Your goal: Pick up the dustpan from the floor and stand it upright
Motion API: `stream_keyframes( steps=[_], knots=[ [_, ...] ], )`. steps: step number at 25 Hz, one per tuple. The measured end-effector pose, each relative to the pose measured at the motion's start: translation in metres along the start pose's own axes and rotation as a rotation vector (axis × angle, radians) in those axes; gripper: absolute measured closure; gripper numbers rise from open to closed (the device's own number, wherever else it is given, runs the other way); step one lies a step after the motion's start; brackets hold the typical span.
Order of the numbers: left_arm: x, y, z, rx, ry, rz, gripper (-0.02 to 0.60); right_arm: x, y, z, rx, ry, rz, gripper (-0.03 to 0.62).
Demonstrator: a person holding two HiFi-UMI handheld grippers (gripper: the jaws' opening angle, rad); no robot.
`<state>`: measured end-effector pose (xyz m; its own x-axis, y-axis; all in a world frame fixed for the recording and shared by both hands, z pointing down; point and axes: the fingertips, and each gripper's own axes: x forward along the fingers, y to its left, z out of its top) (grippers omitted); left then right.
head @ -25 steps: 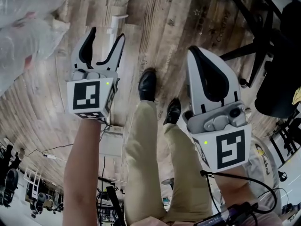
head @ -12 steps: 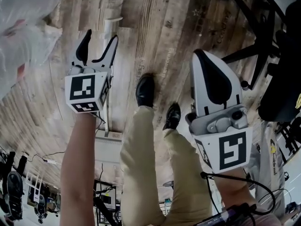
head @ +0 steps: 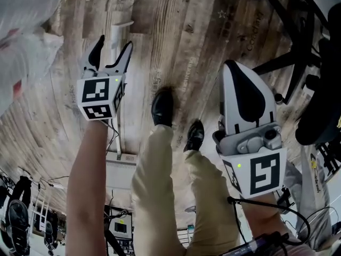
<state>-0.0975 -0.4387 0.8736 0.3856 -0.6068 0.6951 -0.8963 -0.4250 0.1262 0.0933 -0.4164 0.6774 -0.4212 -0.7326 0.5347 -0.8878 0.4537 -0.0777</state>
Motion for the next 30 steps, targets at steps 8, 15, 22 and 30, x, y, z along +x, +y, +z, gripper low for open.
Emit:
stream_keyframes(
  steps=[8,15,22,30],
  knots=[
    [0.025,0.009,-0.022,0.007,0.054,-0.002,0.282,-0.002,-0.004,-0.009,0.012,0.019,-0.015,0.592],
    [0.038,0.013,-0.038,0.017,0.109,-0.014,0.310,-0.008,-0.012,-0.014,0.005,0.045,-0.043,0.592],
    [0.040,0.017,-0.052,0.031,0.154,0.004,0.412,-0.009,-0.013,-0.013,0.016,0.058,-0.053,0.592],
    [0.040,0.040,-0.052,-0.001,0.159,0.105,0.404,-0.014,-0.015,-0.023,0.028,0.077,-0.063,0.592]
  ],
)
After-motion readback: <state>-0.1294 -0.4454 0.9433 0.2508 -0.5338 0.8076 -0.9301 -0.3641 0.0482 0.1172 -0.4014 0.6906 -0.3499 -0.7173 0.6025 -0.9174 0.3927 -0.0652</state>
